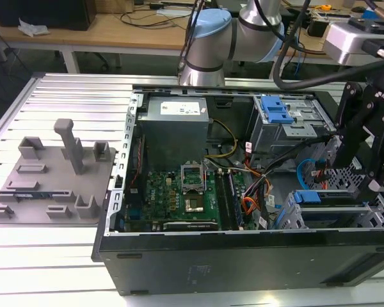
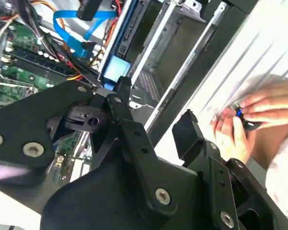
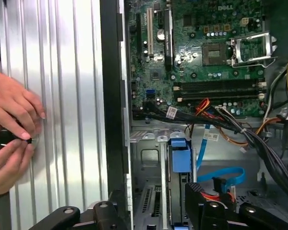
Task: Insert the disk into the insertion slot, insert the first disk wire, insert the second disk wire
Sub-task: 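Insert the first disk wire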
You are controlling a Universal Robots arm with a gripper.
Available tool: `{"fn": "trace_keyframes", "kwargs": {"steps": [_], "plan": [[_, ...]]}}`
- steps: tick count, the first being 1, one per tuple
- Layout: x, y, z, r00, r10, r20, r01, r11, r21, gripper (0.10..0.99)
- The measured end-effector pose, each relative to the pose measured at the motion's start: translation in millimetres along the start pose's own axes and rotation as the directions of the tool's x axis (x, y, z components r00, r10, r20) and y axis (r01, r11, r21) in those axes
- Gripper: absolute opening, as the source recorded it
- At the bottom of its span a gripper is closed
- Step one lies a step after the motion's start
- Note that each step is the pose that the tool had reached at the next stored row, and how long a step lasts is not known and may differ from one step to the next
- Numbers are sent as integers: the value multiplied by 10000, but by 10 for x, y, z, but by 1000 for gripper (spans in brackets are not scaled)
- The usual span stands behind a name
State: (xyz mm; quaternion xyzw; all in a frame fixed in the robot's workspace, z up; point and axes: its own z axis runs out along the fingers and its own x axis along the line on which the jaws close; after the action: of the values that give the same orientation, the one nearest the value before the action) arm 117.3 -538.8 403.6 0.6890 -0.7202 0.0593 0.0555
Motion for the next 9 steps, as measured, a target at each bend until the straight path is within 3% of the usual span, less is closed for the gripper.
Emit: {"fn": "trace_keyframes", "kwargs": {"steps": [1, 3, 5, 7, 8, 9], "plan": [[-45, 2, -8, 9999, -1, -110, 1, 10000, 5, 620], [-272, 11, -45, 9993, -1, -375, 2, 10000, 17, 620], [-388, 16, -63, 9989, -1, -478, 2, 10000, 21, 620], [-475, 19, -76, 9977, 0, -675, 2, 10000, 30, 620], [-513, 19, -81, 9954, -2, -962, 6, 10000, 43, 620], [-529, 18, -83, 9933, 0, -1155, 6, 10000, 51, 620]]}}
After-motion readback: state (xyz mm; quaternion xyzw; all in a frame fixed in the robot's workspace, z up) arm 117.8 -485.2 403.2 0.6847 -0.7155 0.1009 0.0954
